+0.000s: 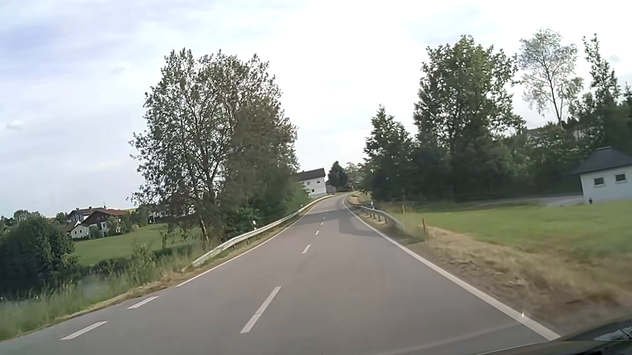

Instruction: Follow the waypoints while adhering to traffic rules and regulations

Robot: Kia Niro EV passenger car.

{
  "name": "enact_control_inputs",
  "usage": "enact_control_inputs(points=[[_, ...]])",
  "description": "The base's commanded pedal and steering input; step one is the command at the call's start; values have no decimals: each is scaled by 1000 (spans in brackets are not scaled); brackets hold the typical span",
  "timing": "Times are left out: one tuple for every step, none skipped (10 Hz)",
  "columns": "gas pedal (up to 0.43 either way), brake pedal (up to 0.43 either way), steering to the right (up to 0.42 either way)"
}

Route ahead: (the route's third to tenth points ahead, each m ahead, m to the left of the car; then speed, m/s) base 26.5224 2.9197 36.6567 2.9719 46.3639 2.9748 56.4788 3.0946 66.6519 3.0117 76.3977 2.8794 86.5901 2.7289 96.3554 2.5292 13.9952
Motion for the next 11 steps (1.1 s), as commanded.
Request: enact_control_inputs(points=[[47, 0, -1], [47, 0, -1], [47, 0, -2], [47, 0, -4], [59, 0, -6], [59, 0, -6], [59, 0, -6], [67, 0, -5], [67, 0, -3], [67, 0, -1], [79, 0, -1]])
